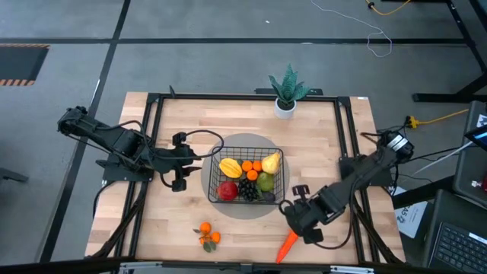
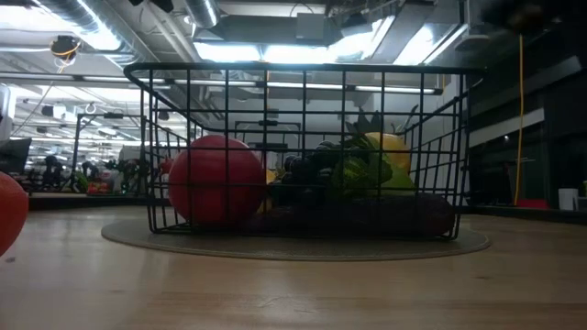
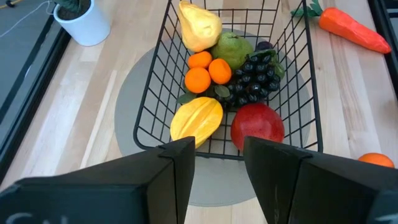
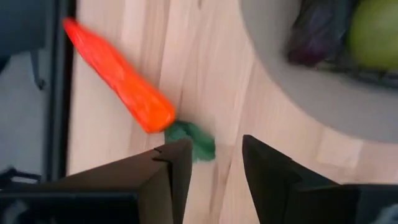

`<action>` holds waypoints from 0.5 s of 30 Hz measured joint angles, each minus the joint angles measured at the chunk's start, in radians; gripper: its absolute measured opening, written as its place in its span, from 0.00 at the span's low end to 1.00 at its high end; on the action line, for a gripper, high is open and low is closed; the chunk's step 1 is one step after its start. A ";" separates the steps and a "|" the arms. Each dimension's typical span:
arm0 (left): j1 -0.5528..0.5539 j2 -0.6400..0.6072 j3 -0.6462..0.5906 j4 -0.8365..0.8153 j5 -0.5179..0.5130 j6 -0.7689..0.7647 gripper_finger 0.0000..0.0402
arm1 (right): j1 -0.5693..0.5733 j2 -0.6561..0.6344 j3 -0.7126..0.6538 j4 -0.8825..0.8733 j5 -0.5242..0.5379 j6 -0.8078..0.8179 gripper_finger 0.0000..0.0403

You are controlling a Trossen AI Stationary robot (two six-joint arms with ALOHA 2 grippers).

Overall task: Build produce basket
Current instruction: Put the carrot into the black wire basket

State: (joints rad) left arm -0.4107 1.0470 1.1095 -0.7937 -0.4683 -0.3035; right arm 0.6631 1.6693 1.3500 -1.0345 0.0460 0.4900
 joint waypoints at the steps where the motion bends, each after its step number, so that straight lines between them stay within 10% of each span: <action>1: 0.000 0.000 0.000 0.000 0.000 0.000 0.31 | 0.008 0.000 -0.023 0.014 -0.002 0.000 0.33; 15: 0.000 0.000 0.000 0.000 -0.030 0.000 0.31 | 0.022 0.000 -0.180 0.394 0.016 -0.296 0.33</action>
State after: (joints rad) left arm -0.4108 1.0470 1.1095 -0.7937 -0.4980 -0.3035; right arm 0.6856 1.6691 1.1698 -0.6405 0.0624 0.1938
